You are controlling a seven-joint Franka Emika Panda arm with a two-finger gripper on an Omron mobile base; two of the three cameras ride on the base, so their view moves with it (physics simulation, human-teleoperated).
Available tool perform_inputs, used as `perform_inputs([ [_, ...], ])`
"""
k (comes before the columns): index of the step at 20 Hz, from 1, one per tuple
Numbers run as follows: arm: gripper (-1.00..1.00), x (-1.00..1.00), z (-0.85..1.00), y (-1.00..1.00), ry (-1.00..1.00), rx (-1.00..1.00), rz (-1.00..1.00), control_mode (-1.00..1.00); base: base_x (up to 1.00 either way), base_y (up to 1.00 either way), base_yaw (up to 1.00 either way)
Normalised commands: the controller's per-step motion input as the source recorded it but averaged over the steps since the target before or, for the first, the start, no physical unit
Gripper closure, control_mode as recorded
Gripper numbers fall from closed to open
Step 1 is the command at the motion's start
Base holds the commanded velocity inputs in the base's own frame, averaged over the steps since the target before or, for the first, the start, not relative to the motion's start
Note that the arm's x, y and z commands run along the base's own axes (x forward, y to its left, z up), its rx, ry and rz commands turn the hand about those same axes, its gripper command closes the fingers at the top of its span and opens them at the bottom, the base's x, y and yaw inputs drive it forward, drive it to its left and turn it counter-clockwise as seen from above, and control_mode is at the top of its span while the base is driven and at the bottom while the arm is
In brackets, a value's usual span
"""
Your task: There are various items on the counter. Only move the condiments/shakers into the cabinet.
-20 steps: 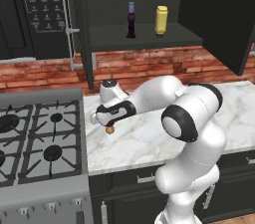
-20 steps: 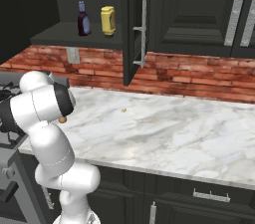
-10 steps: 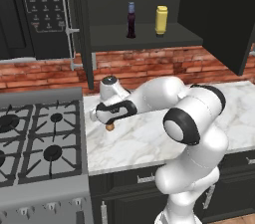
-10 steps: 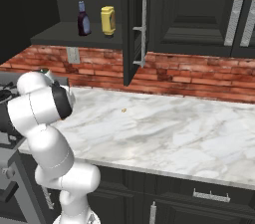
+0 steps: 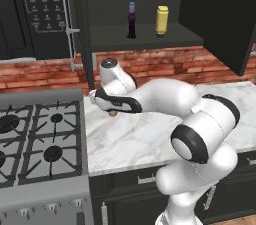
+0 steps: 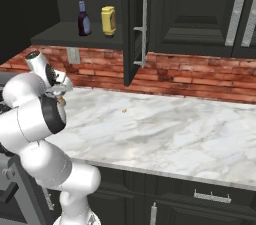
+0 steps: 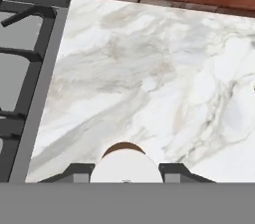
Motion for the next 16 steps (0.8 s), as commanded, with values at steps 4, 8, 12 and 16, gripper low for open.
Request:
perform_inputs([
  [4,1.0,0.0,0.75,-0.26,0.11,0.03,-0.28,-1.0,0.0,0.0,0.0],
  [8,1.0,-0.02,0.97,-0.63,-0.02,0.12,-0.26,-1.0,0.0,0.0,0.0],
  [12,1.0,-0.19,0.89,-0.24,-0.07,0.03,-0.11,-1.0,0.0,0.0,0.0],
  [16,1.0,-0.26,0.85,0.0,-0.17,0.01,-0.04,-1.0,0.0,0.0,0.0],
])
